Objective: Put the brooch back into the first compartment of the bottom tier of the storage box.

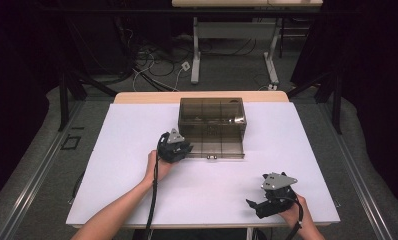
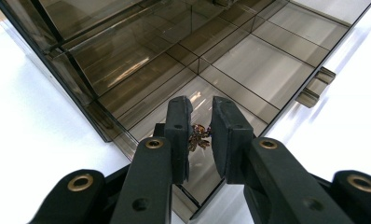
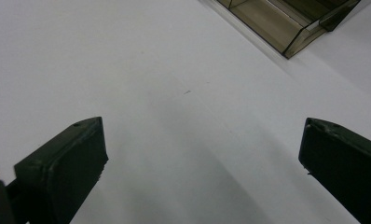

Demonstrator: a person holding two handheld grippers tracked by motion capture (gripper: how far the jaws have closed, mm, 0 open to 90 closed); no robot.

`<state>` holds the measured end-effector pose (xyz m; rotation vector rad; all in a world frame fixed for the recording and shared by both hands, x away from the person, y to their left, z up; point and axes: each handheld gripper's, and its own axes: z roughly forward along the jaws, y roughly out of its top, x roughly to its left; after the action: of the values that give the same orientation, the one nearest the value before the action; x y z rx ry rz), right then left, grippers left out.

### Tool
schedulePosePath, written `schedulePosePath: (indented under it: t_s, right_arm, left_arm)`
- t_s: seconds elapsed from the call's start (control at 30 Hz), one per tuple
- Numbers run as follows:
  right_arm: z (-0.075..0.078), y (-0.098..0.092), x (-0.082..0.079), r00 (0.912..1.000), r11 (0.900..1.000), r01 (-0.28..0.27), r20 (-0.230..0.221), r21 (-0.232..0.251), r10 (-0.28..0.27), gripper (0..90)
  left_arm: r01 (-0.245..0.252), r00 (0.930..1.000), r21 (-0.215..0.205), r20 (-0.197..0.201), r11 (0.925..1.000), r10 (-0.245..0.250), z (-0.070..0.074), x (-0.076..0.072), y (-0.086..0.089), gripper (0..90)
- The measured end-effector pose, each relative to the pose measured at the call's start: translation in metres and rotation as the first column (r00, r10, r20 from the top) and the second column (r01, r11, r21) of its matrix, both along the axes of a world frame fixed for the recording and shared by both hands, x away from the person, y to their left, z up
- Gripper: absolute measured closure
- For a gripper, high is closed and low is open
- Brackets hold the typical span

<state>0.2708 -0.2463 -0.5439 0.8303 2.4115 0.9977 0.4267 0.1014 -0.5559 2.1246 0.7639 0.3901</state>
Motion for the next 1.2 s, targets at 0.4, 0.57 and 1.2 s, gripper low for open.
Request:
schedulePosePath:
  t_s: [0.4,0.57,1.2]
  right_arm:
    - [0.000,0.000,0.000,1.0000,1.000,0.000,0.002,0.000,0.000,0.1]
    - [0.000,0.000,0.000,1.0000,1.000,-0.003,0.002,-0.002,0.003,0.1]
    - [0.000,-0.001,-0.001,1.0000,1.000,-0.001,0.004,0.005,0.001,0.1]
  left_arm:
    - [0.003,1.0000,0.005,0.003,1.0000,-0.003,0.000,0.000,0.000,76.5]
    - [0.003,1.0000,0.001,0.008,1.0000,-0.003,0.001,-0.001,0.000,75.0]
    - [0.025,0.9992,0.015,0.031,0.9996,-0.026,0.014,-0.008,0.004,41.3]
